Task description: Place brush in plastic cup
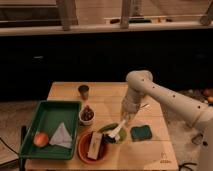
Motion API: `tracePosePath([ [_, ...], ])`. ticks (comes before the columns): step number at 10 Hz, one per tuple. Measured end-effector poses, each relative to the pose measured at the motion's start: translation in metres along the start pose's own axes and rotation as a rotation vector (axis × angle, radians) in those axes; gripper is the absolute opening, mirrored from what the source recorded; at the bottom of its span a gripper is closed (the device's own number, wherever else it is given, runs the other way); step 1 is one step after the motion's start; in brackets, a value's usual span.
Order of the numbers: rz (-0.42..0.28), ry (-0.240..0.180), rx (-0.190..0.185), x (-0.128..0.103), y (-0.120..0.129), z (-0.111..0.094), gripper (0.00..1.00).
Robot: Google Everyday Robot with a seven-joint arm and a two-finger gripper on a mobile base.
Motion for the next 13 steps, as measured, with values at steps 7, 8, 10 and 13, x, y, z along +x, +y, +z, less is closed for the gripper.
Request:
tracePosePath([
  [7,-0.005,0.001,-0.023,-0.0052,0.0070,0.0045,0.25],
  [8,-0.005,0.003,-0.024,-0.0066,0.0066,0.0043,0.35],
  [10,-0.001,0.004,-0.023,-0.0076,0.0084,0.0042,0.53],
  [13,-0.004,0.006,-0.022,-0.0103,0.0072,0.0044,0.79],
])
